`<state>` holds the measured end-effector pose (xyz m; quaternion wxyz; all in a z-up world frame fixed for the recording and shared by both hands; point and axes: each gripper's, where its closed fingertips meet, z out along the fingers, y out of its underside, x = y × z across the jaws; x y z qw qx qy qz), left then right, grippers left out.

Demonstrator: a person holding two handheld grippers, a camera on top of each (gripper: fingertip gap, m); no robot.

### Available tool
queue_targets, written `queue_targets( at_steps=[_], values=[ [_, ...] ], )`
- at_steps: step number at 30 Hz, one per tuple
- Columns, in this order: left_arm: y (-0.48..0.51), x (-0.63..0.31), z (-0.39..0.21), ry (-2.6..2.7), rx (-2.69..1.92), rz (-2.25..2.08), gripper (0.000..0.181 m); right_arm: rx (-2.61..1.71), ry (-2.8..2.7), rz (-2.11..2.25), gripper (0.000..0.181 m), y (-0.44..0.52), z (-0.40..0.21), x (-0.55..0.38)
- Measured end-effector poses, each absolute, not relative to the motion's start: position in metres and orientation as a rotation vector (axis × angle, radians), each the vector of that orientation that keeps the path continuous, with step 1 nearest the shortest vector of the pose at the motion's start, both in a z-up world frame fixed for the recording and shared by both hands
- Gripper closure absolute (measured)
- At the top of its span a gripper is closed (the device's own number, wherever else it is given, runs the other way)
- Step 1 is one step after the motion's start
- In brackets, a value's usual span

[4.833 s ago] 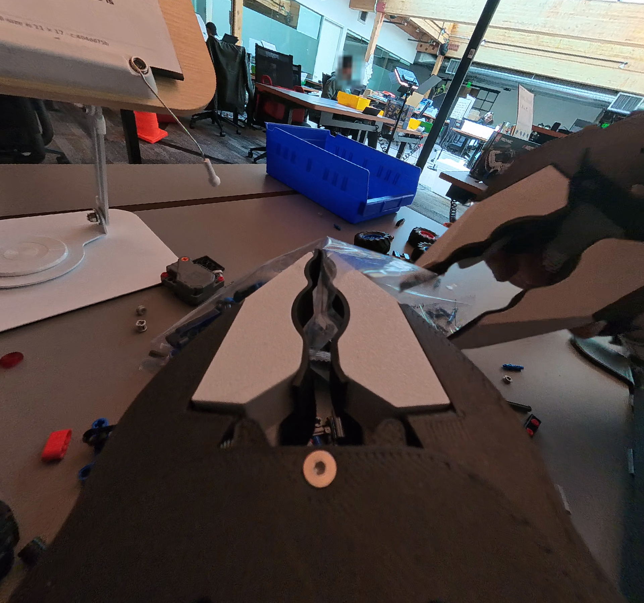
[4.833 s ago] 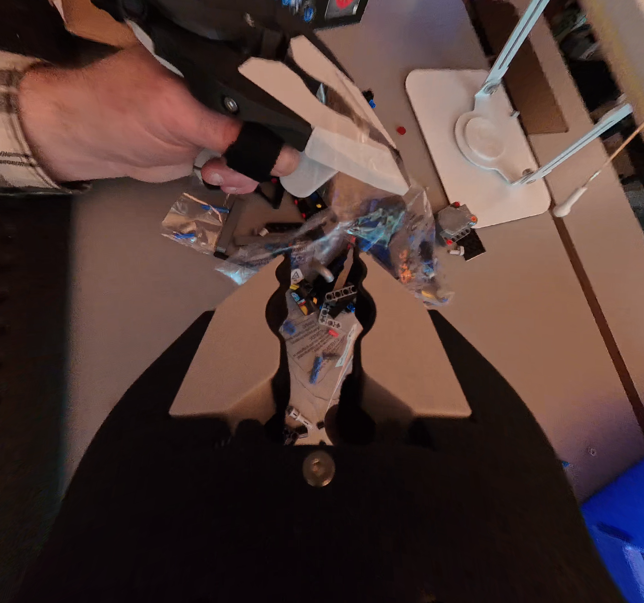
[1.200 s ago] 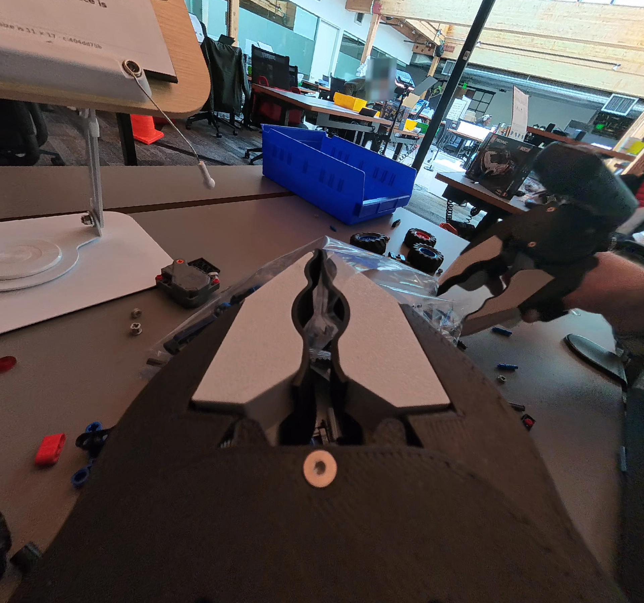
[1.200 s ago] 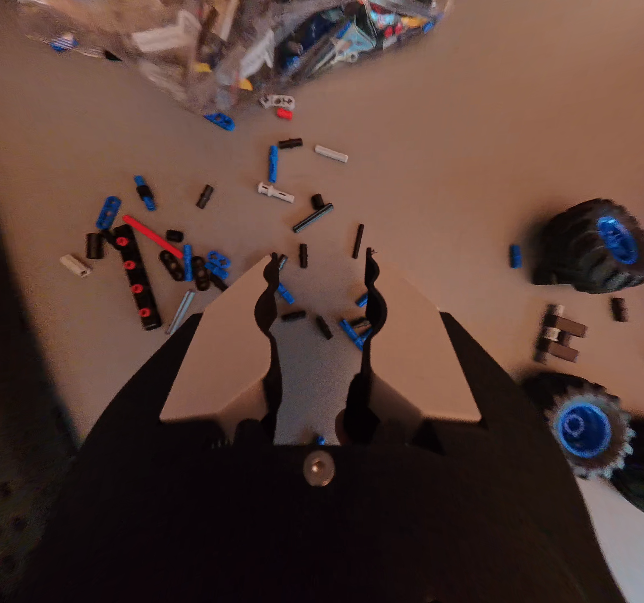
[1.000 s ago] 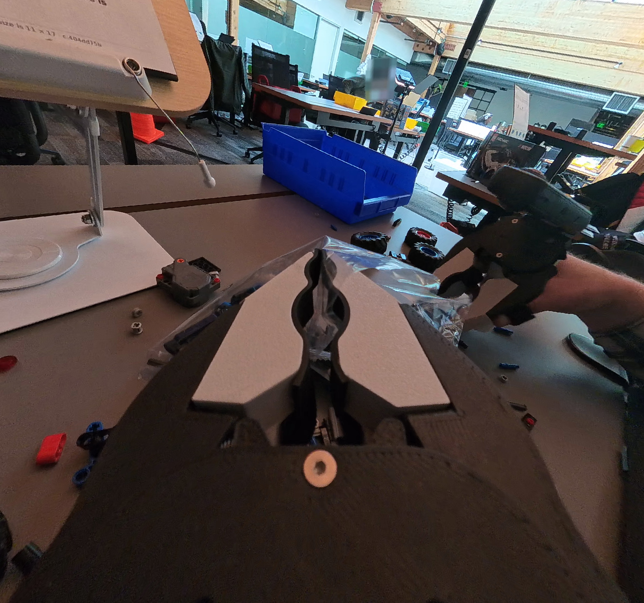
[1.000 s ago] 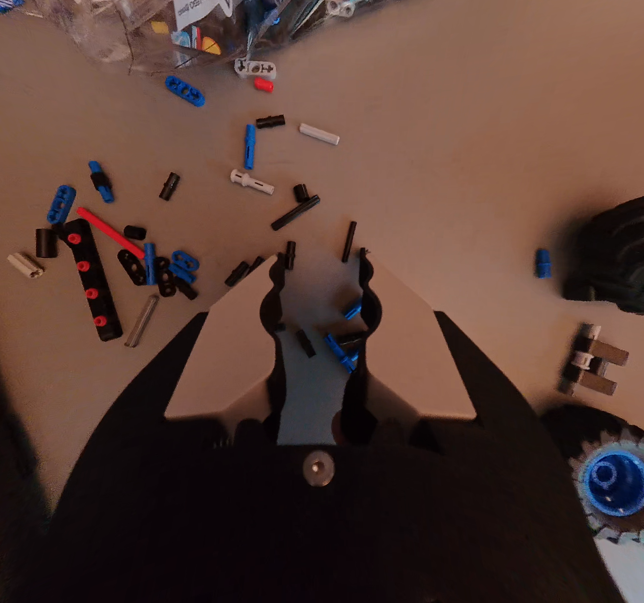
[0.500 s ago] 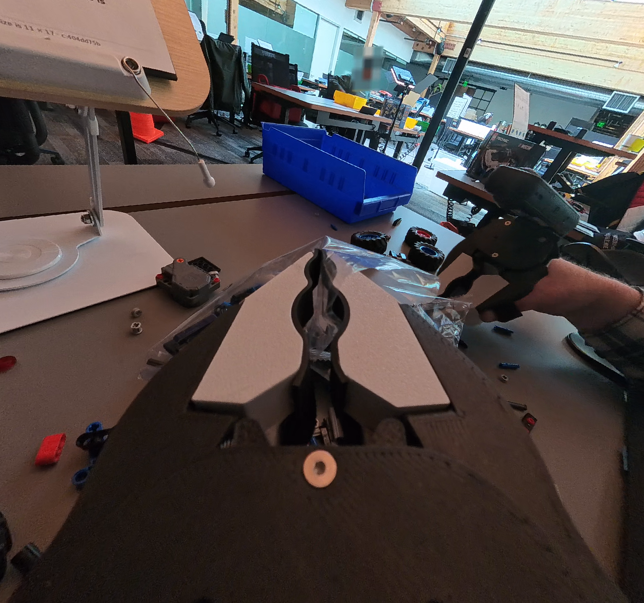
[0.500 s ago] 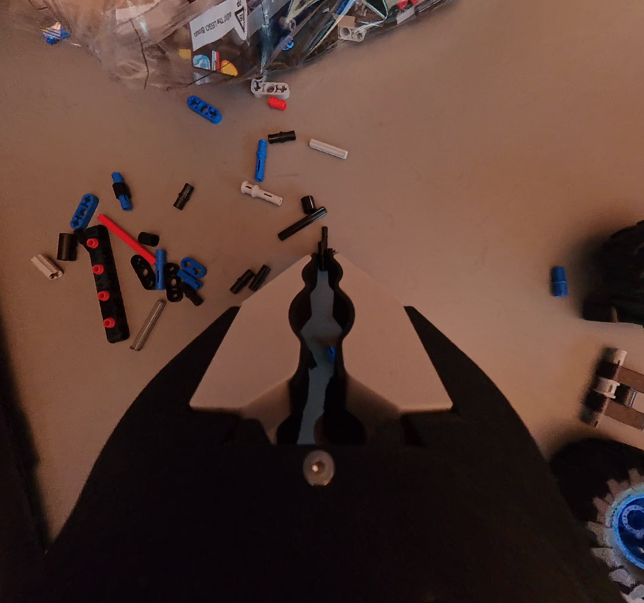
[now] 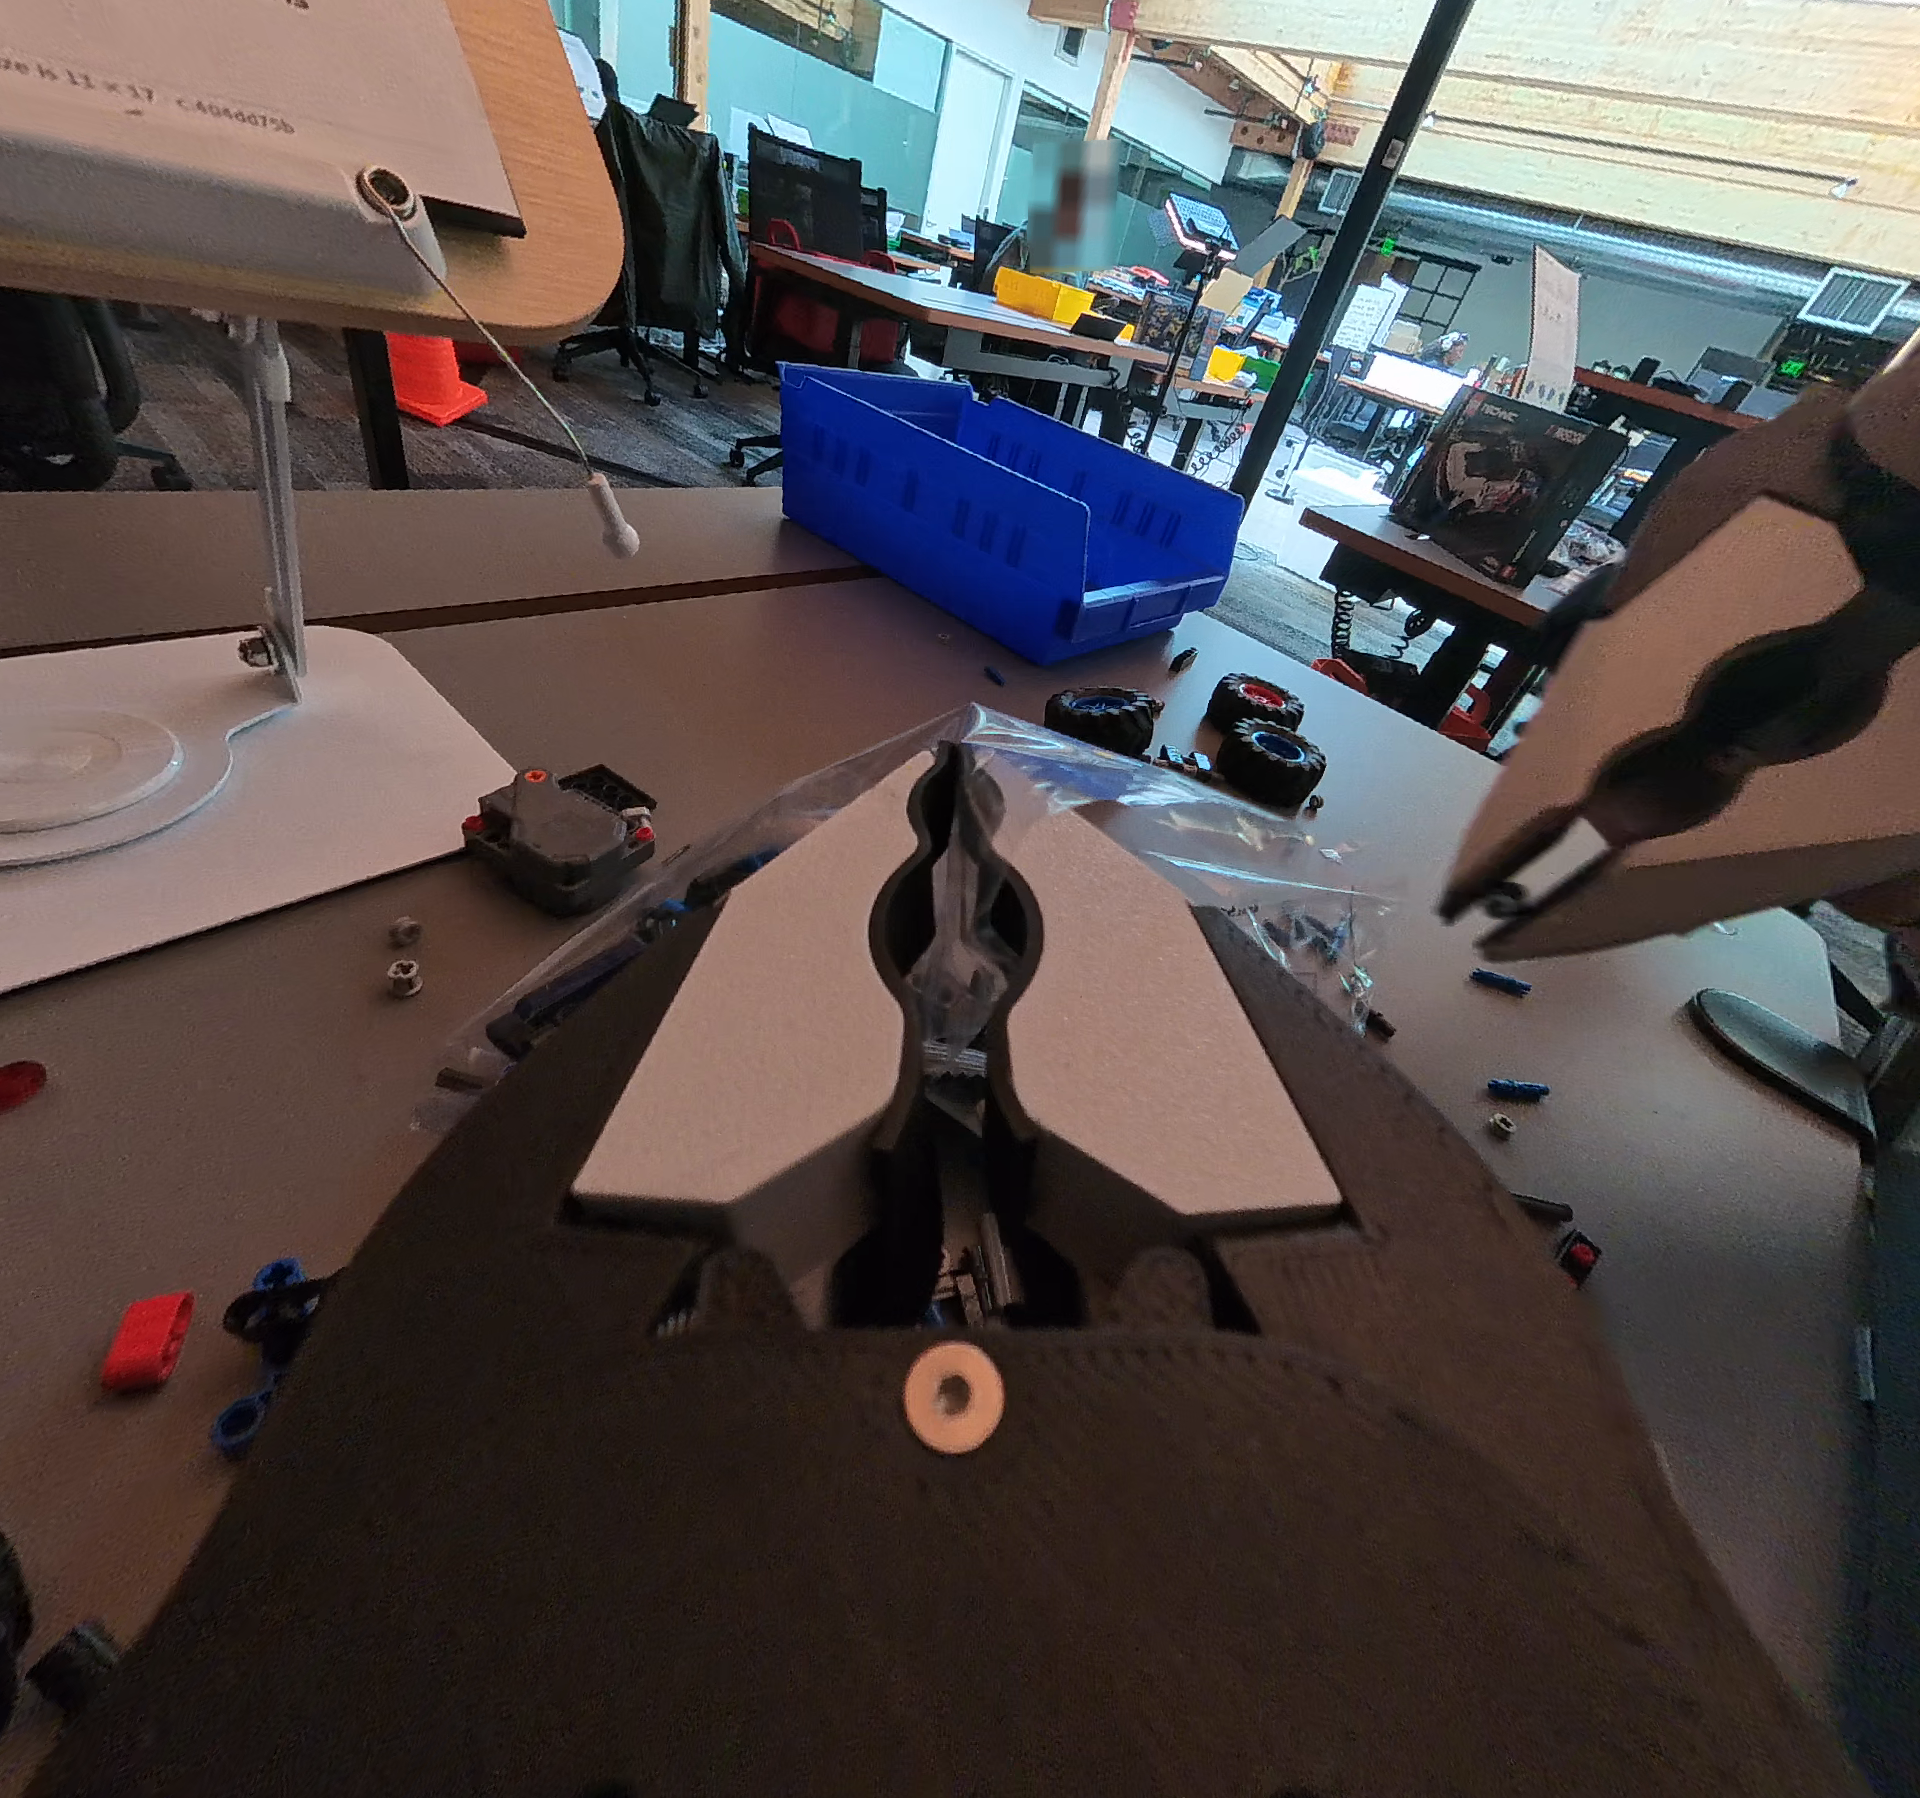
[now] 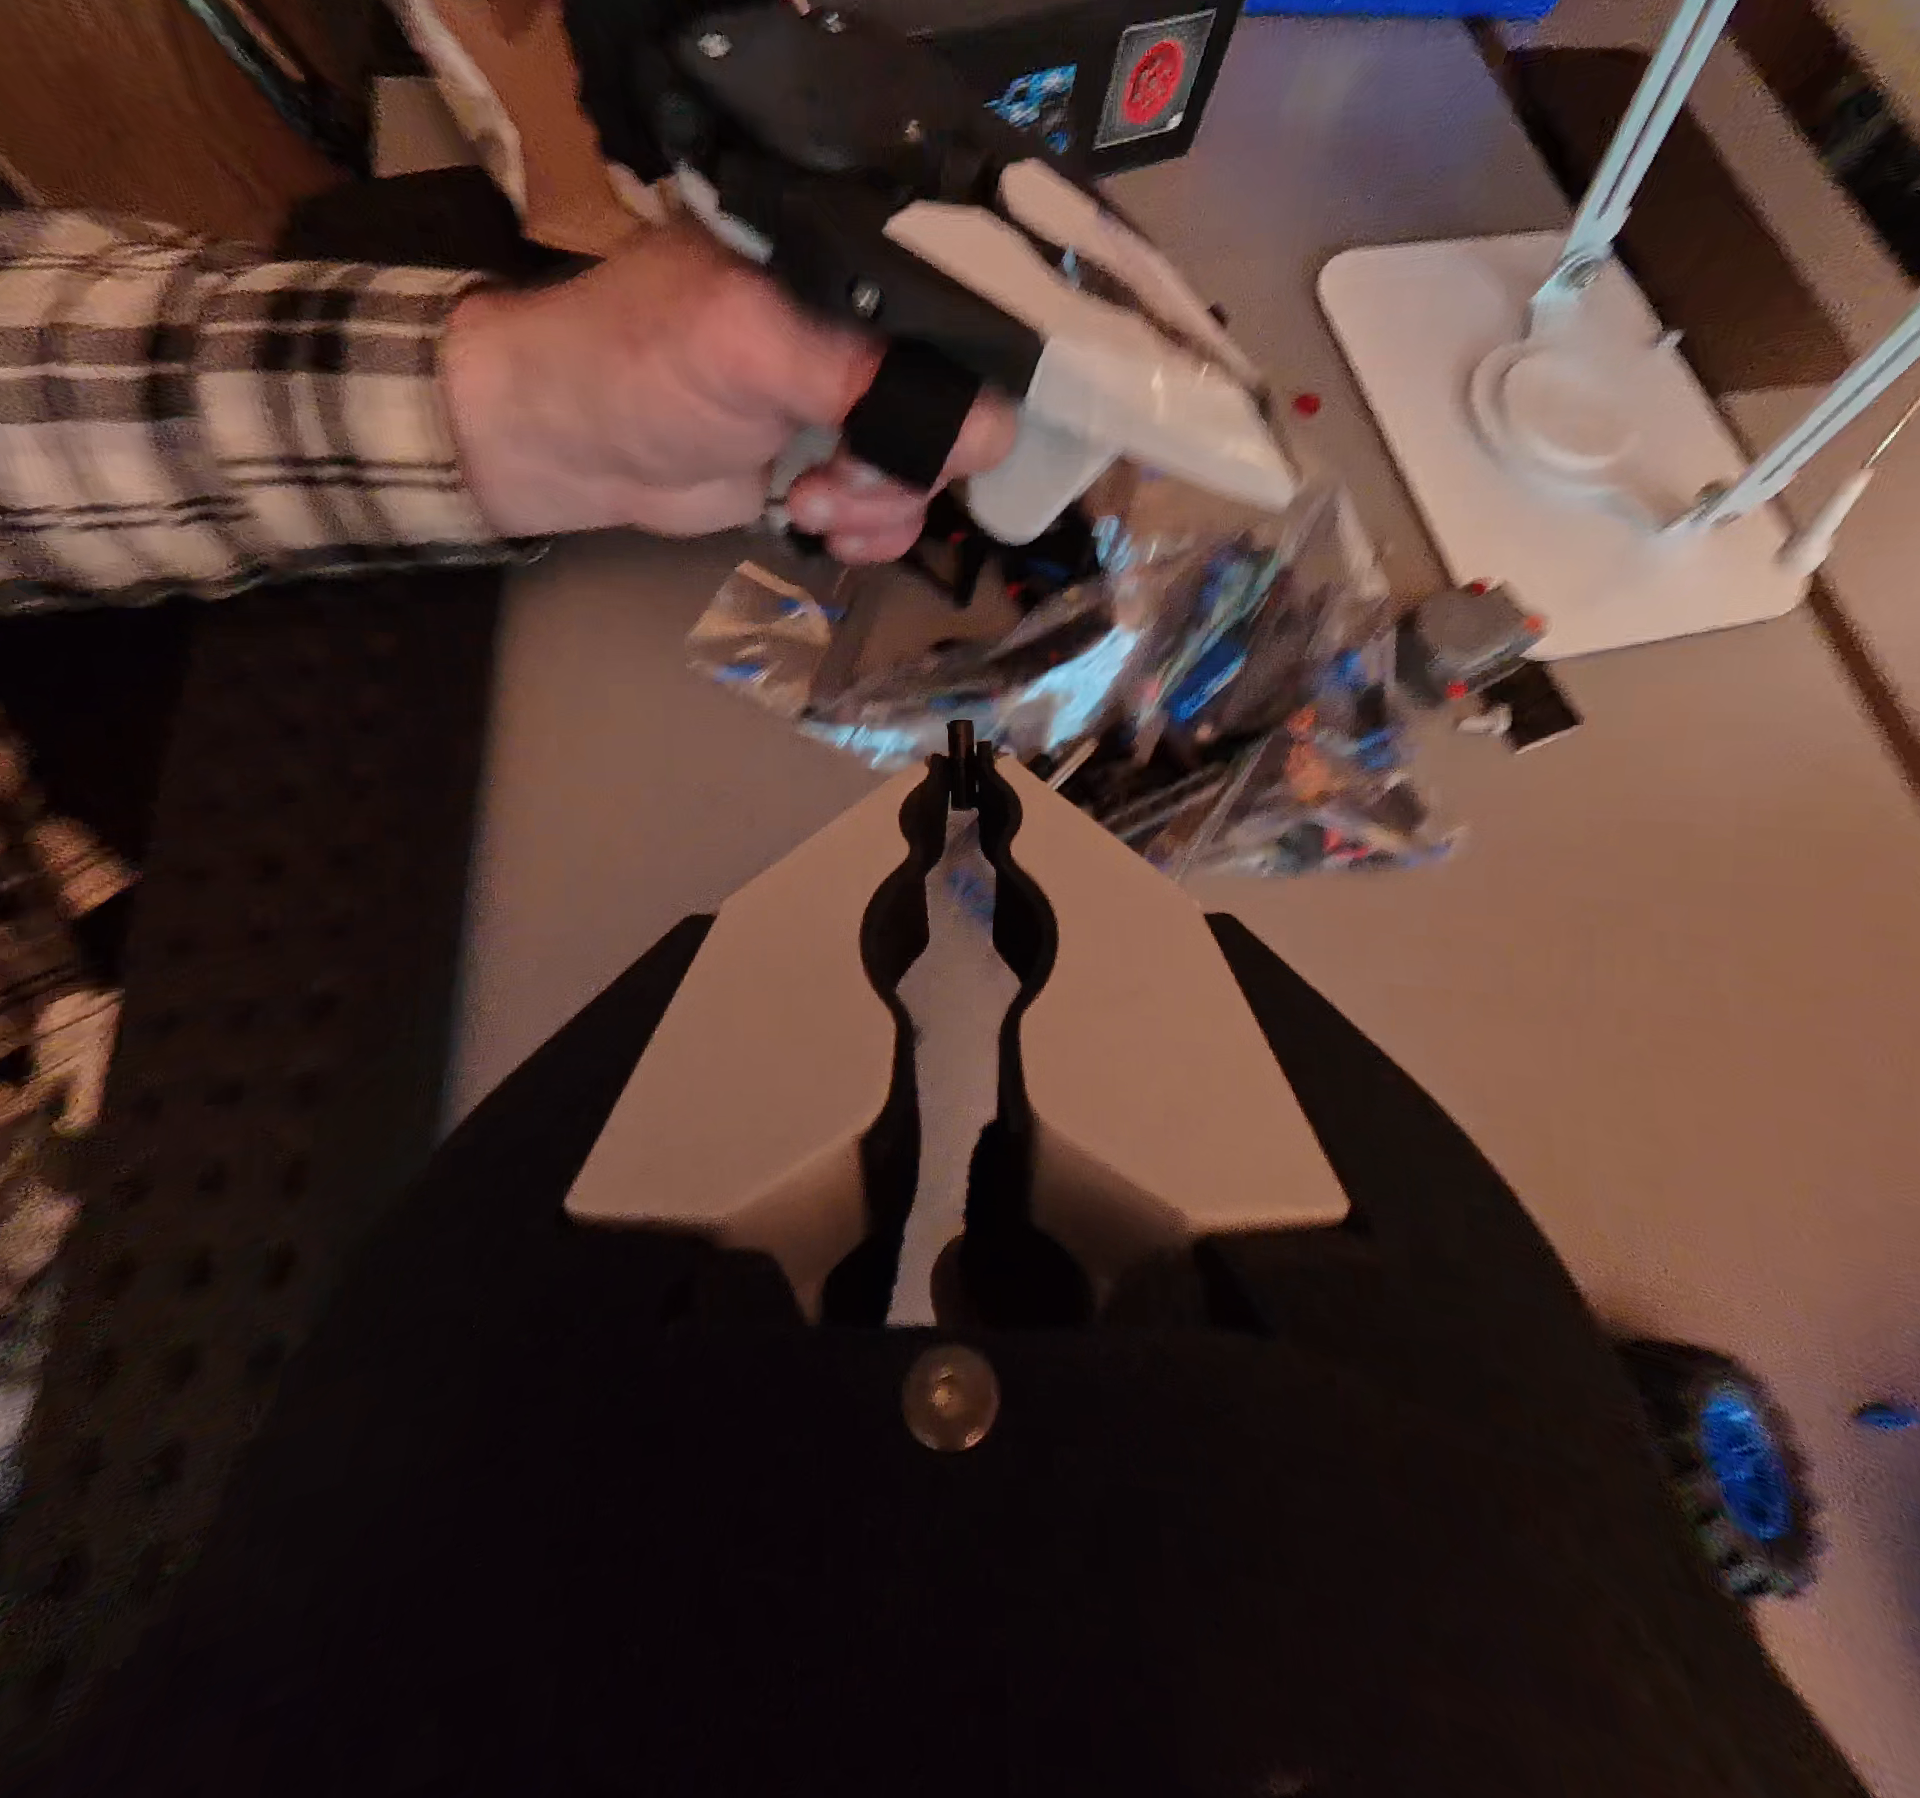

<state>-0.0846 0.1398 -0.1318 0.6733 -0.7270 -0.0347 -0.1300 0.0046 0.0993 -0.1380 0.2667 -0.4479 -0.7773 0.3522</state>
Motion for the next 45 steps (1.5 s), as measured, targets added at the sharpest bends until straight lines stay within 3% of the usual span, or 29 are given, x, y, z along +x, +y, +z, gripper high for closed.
queue_targets(
  at_steps=[1,4,7,11,15,23,32,45],
  values=[
    [0.140,-0.085,-0.132,-0.079,-1.637,-0.295,0.181,-1.199,-2.087,0.881,0.178,0.101,-0.139,-0.011],
    [0.139,-0.085,-0.132,-0.081,-1.633,-0.295,0.181,-1.223,-2.136,0.722,0.154,0.106,-0.156,-0.036],
    [0.138,-0.085,-0.131,-0.084,-1.631,-0.298,0.181,-1.235,-2.083,0.730,0.157,0.113,-0.150,-0.032],
    [0.139,-0.083,-0.131,-0.072,-1.634,-0.297,0.181,-1.330,-1.981,0.738,0.158,0.144,-0.140,0.011],
    [0.139,-0.082,-0.130,-0.073,-1.633,-0.301,0.181,-1.606,-2.047,0.646,0.137,0.183,-0.190,0.079],
    [0.139,-0.084,-0.131,-0.080,-1.633,-0.297,0.181,-1.794,-2.057,0.542,0.145,0.238,-0.261,0.122],
    [0.140,-0.084,-0.132,-0.074,-1.639,-0.296,0.181,-1.770,-2.013,0.680,0.171,0.236,-0.263,0.107],
    [0.140,-0.084,-0.132,-0.076,-1.637,-0.298,0.181,-1.742,-1.969,0.807,0.180,0.224,-0.251,0.103]
  ],
)
